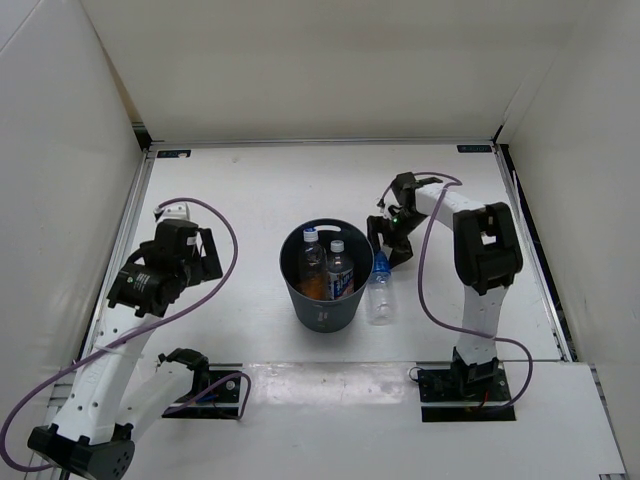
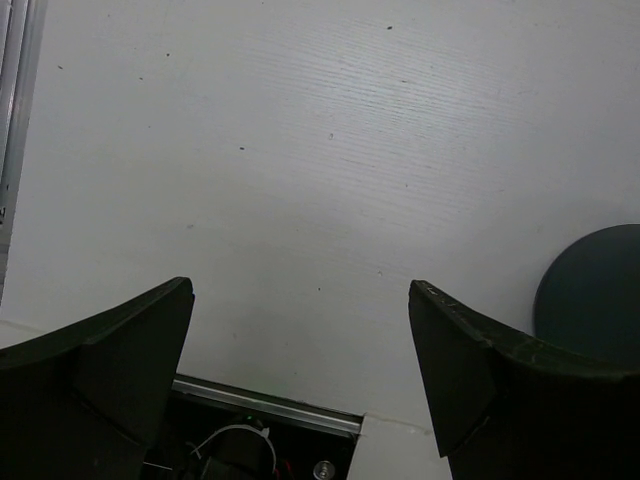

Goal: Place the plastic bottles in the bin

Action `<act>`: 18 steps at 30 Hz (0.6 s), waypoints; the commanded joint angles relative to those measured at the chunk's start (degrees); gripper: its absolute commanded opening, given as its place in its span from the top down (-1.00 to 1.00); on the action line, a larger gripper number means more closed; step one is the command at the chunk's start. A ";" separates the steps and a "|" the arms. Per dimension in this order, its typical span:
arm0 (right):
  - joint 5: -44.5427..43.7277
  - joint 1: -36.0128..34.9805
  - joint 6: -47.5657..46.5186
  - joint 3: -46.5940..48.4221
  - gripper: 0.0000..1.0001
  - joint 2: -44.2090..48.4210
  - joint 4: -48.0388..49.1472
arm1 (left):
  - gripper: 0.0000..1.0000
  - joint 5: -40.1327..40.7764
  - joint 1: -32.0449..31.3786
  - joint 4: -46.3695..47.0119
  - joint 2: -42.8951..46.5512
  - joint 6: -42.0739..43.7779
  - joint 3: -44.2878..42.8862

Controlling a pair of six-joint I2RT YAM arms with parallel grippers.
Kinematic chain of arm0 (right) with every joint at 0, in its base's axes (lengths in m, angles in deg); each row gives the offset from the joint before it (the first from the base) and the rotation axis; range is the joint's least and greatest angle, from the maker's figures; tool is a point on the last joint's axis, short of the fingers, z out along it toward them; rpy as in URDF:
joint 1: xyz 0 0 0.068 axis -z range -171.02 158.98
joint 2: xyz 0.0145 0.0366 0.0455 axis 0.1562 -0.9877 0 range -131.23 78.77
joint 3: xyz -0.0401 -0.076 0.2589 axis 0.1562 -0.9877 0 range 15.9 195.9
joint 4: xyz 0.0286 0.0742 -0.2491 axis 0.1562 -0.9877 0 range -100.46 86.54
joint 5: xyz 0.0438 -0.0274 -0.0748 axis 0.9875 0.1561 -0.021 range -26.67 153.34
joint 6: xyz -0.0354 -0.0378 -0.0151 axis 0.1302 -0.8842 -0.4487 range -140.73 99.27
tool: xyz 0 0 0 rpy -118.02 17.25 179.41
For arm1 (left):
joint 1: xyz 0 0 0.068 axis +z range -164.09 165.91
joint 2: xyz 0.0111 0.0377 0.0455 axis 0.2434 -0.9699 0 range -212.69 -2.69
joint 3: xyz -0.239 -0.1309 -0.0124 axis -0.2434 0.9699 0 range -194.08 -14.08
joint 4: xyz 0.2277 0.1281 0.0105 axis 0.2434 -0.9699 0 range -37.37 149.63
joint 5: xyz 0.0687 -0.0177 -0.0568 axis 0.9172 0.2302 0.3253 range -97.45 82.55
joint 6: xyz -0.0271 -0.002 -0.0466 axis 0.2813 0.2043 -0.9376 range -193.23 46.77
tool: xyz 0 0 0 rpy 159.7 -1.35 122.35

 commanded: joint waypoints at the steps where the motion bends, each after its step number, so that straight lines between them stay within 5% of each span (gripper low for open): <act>1: 0.43 -1.50 1.06 3.20 -0.47 -2.10 -2.60 | -0.98 1.75 0.42 -1.53 0.84 -0.86 -0.12; 9: -1.85 -0.81 1.50 4.70 -0.05 -1.94 -2.78 | -0.98 2.37 0.51 -1.97 1.45 -0.59 0.32; 13: -4.57 0.16 2.12 4.88 0.33 3.84 -1.64 | -0.98 2.10 0.42 0.48 1.10 0.37 0.93; 18: -8.62 2.70 1.42 10.31 0.40 10.01 -0.76 | -0.98 1.49 0.51 5.93 -1.80 1.16 1.20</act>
